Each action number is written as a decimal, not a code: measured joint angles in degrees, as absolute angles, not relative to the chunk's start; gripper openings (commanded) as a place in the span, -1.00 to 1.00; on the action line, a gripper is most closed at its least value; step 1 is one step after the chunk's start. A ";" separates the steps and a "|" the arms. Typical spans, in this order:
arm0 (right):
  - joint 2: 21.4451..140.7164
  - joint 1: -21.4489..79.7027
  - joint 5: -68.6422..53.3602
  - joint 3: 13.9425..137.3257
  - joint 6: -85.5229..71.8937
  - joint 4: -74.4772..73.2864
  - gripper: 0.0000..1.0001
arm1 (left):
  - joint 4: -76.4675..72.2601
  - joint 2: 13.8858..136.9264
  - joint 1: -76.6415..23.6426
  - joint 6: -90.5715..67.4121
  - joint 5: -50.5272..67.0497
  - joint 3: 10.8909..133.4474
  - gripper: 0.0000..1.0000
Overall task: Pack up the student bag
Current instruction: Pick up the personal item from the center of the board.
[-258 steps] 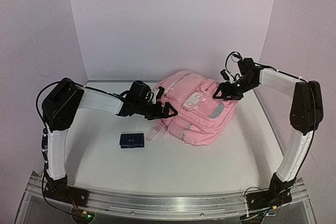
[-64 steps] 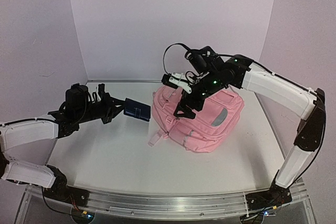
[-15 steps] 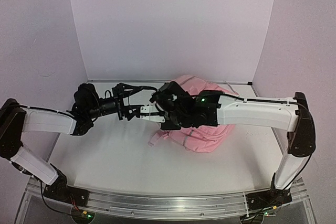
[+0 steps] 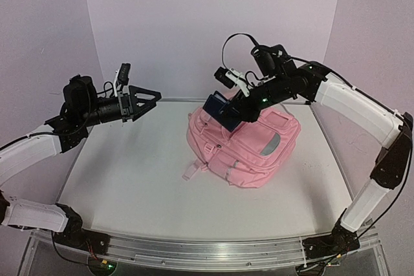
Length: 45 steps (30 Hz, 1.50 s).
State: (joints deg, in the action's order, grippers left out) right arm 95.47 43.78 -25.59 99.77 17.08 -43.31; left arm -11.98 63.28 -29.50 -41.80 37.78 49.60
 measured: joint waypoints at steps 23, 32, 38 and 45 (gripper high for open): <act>99.63 41.39 -60.38 99.57 5.63 -45.30 -0.92 | -7.85 78.17 -41.89 -23.37 47.15 57.11 0.19; 100.71 41.39 -62.35 98.61 5.31 -45.28 -0.34 | -14.32 81.09 -42.84 -27.56 50.96 58.09 -0.83; 101.79 40.05 -58.61 99.77 4.11 -45.58 0.52 | -16.93 81.30 -42.95 -30.20 49.37 58.00 -1.00; 103.24 32.38 -45.53 103.55 6.88 -47.24 0.49 | -13.52 81.30 -41.07 -31.41 40.43 57.78 -1.00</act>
